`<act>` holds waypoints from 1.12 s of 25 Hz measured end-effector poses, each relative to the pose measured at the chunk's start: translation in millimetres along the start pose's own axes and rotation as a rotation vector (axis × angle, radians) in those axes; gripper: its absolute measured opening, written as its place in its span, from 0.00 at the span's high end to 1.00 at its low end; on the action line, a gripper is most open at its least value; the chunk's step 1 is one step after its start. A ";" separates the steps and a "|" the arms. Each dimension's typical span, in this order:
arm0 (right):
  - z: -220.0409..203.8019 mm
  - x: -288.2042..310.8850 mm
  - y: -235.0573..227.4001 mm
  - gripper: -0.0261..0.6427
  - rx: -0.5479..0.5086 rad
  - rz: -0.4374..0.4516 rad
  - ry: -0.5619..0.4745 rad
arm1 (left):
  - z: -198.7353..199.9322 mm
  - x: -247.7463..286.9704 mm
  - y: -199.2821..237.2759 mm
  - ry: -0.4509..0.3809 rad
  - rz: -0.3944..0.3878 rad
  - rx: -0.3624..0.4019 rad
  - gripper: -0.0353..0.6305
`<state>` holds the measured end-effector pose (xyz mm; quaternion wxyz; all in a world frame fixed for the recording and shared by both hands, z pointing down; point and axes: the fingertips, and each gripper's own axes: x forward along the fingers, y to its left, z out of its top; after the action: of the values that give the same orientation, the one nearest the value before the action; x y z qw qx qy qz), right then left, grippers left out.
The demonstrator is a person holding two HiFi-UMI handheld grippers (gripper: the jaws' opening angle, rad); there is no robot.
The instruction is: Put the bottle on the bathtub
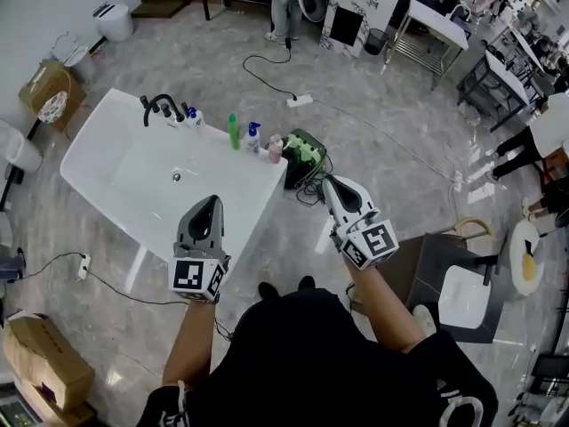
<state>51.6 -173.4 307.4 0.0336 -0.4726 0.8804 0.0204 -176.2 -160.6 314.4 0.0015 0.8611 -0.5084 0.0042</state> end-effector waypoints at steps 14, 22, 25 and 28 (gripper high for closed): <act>20.0 -93.2 -75.7 0.94 -0.038 -0.166 0.024 | 15.7 -53.2 21.4 -0.007 0.210 0.050 0.94; 24.0 -109.2 -89.6 0.94 -0.044 -0.193 0.019 | 20.4 -63.1 16.6 -0.005 0.240 0.081 0.94; 24.2 -106.7 -90.5 0.94 -0.037 -0.182 0.013 | 20.6 -61.5 9.4 -0.006 0.238 0.087 0.94; 23.8 -103.3 -91.7 0.94 -0.031 -0.171 0.009 | 21.1 -59.4 5.2 -0.005 0.234 0.091 0.94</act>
<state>185.8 -136.7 291.5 0.0239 -0.5467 0.8365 0.0287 -209.3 -111.2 292.8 -0.0393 0.7950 -0.6048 0.0254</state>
